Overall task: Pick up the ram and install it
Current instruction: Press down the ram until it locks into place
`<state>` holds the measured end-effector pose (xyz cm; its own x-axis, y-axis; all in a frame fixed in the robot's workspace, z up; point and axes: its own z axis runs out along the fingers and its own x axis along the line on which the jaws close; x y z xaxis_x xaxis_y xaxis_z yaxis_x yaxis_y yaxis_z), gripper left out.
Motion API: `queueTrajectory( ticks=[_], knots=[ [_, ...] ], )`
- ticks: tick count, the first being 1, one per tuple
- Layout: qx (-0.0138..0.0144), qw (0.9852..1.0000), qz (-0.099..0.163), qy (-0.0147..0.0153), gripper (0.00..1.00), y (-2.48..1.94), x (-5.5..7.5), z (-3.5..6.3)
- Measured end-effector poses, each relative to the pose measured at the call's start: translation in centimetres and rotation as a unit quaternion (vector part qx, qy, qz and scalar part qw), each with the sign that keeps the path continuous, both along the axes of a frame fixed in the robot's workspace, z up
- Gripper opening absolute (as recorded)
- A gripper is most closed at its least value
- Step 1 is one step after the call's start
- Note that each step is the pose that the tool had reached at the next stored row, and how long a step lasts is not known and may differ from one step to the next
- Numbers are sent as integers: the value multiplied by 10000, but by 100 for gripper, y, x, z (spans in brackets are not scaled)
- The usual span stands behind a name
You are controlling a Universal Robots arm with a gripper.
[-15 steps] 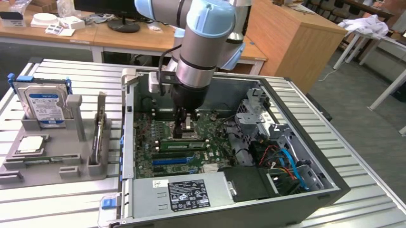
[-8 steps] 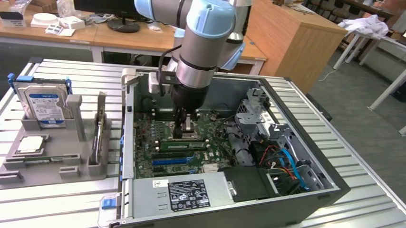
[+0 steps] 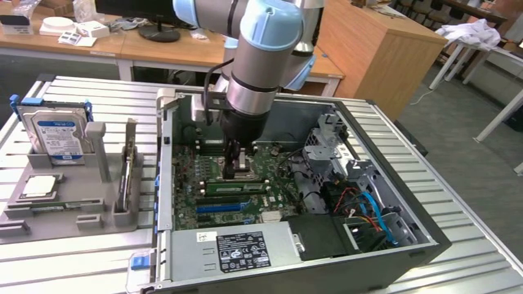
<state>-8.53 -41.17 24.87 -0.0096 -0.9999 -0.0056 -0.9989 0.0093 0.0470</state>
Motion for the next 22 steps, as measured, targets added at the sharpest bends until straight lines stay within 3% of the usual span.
queueTrajectory(
  ticks=[22],
  knots=[
    [-1,10000,0,0,11,0,0,-133]
  ],
)
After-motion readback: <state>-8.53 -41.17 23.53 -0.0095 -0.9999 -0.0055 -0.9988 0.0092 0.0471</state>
